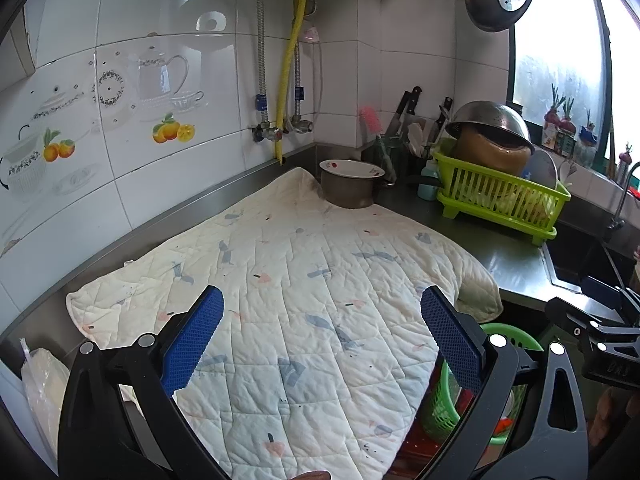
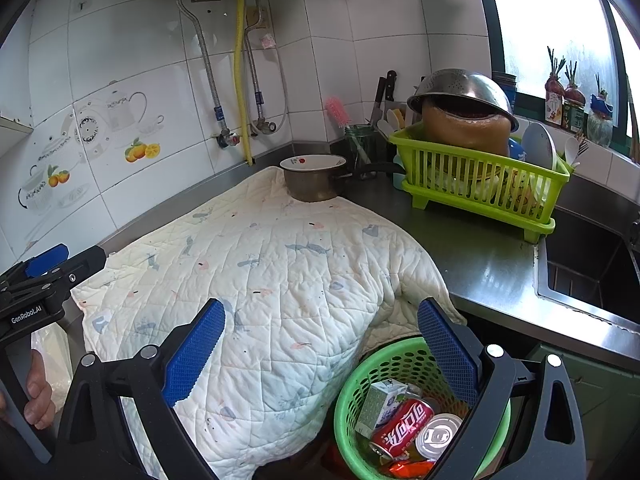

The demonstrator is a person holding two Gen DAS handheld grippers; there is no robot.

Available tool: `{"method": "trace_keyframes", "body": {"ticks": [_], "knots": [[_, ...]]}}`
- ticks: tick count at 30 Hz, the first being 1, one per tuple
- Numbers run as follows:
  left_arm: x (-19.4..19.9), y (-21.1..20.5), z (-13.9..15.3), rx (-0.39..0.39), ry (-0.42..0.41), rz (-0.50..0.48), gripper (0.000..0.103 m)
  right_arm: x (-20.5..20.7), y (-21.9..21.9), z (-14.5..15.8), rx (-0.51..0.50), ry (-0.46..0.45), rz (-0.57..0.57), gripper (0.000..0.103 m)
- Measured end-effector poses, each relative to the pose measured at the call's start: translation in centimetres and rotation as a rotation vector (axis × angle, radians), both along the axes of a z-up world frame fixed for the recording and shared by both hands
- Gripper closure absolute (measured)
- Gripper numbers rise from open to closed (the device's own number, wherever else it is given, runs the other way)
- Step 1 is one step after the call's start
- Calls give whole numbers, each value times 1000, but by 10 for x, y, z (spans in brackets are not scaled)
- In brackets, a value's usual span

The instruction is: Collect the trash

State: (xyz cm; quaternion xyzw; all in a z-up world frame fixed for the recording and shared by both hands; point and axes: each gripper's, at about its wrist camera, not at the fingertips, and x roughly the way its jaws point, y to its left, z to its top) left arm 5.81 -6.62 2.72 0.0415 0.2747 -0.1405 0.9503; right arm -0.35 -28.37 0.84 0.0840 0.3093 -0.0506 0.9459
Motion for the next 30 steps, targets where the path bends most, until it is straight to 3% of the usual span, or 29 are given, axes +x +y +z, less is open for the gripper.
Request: {"method": "trace_keyframes", "body": {"ticks": [30], "knots": [[1,0,-3,-1,8,4,5,1,0,-1,4,0,0,9]]}}
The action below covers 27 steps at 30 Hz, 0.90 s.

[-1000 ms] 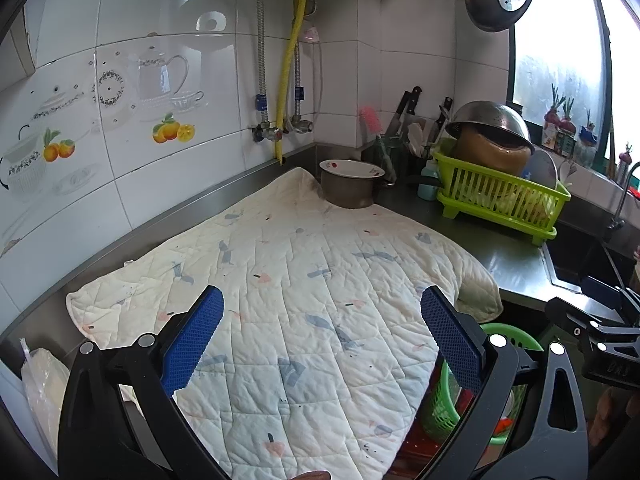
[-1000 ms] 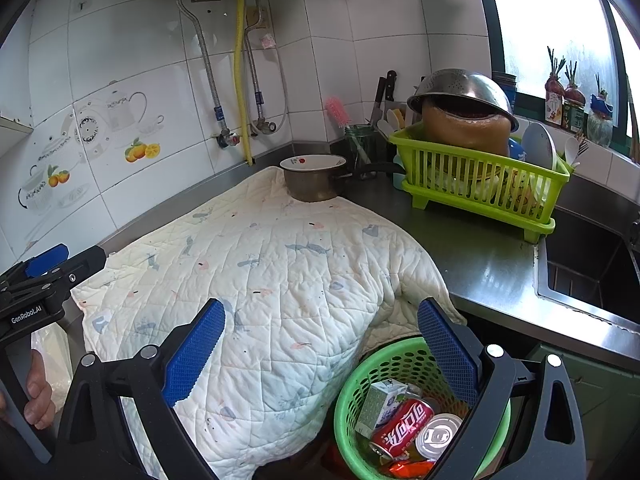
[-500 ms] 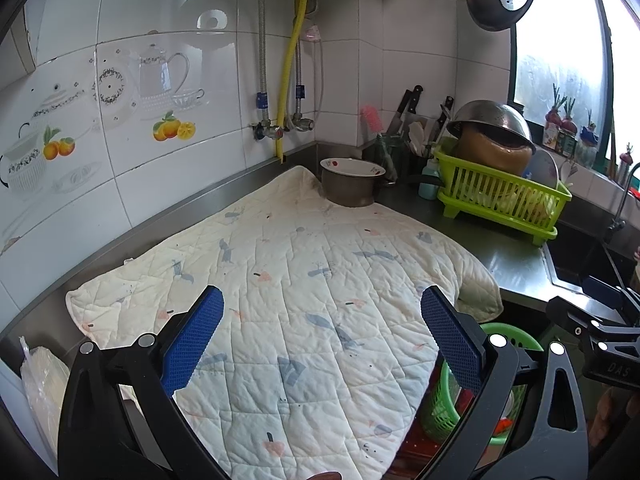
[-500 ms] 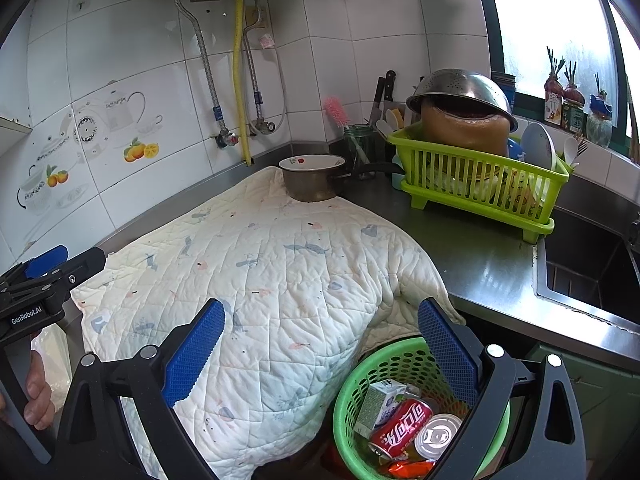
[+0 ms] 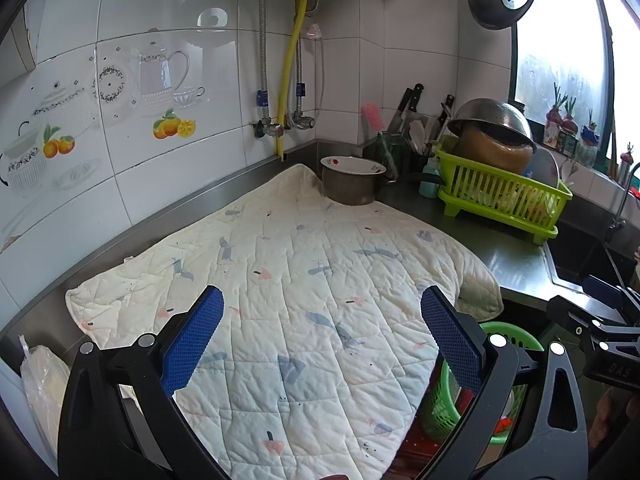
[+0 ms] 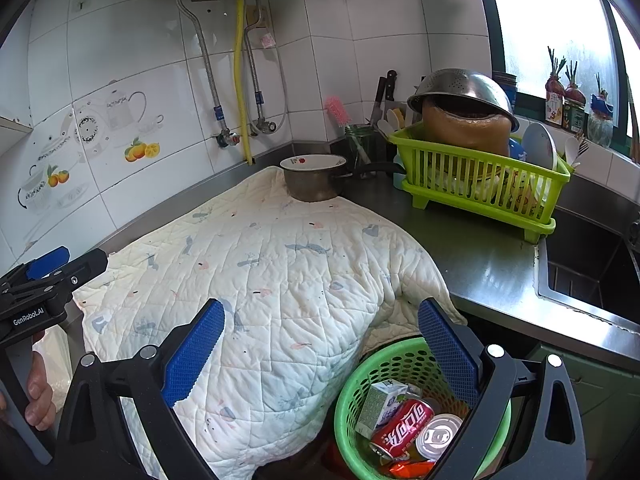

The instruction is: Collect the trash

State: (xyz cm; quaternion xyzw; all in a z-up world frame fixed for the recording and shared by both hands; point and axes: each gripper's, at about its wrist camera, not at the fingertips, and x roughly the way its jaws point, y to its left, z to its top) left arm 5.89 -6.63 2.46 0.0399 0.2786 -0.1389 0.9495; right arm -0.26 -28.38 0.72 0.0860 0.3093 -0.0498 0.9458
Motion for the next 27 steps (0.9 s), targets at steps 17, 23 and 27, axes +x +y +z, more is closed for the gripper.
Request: {"method": "trace_keyframes", "body": {"ticks": [17,23,27], "knots": [[-2,-1,-2,6,0,-2,5,0,0,0,-5,-1,0,9],[-3,-1,1,7,-2,-8,5,0,0,3,-14,-6,-12,9],[-3,-2,3,4,-8,-10,5,-1,0,5,-29,-12,-21,9]]}}
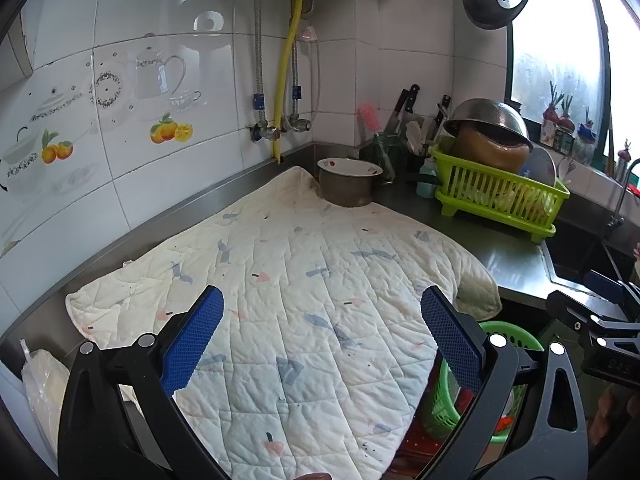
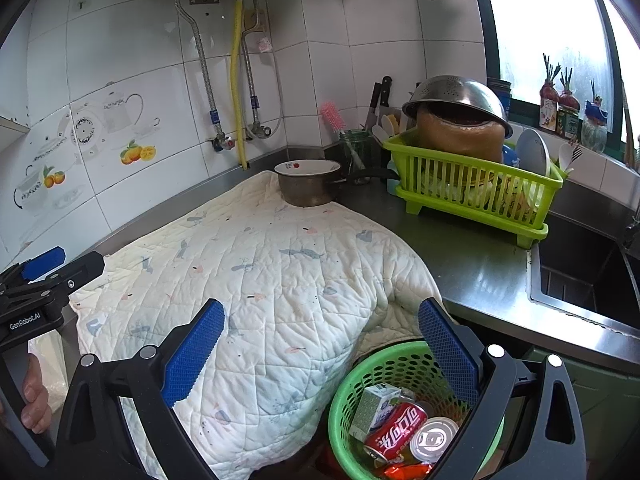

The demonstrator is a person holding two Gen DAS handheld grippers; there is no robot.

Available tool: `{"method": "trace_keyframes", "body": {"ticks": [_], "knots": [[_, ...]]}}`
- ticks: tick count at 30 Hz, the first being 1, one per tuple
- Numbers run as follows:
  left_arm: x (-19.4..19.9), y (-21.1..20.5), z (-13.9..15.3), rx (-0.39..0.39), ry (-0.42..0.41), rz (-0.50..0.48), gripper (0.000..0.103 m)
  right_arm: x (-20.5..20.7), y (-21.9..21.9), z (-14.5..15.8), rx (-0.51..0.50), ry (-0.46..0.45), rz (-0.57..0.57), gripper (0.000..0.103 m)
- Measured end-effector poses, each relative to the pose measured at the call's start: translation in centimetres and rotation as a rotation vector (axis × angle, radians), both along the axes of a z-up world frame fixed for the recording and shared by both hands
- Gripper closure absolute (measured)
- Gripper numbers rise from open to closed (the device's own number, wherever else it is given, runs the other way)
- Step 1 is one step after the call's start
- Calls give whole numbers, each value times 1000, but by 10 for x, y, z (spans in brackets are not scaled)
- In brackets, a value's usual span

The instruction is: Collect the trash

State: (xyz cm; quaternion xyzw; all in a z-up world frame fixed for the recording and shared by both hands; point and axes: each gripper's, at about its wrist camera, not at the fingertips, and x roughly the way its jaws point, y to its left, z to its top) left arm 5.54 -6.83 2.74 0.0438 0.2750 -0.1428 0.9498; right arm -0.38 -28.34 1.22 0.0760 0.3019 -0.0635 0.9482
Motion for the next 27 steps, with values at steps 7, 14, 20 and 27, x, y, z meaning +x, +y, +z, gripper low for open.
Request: {"method": "trace_keyframes", "body": {"ticks": [7,14,20,27], "knots": [[0,0,2,-16,-4,0,5,-2,0,3,-8,-14,-6,9],[-5,1,4,-19,-37,10,6,-1,1,4,-7,-17,0,9],[-1,4,5,-37,-22,15,5,-2,1,4,-11,-19,-2,9],[2,4,3,-43,-6,17,5,-2,1,4,-13,-20,-1,9]]}}
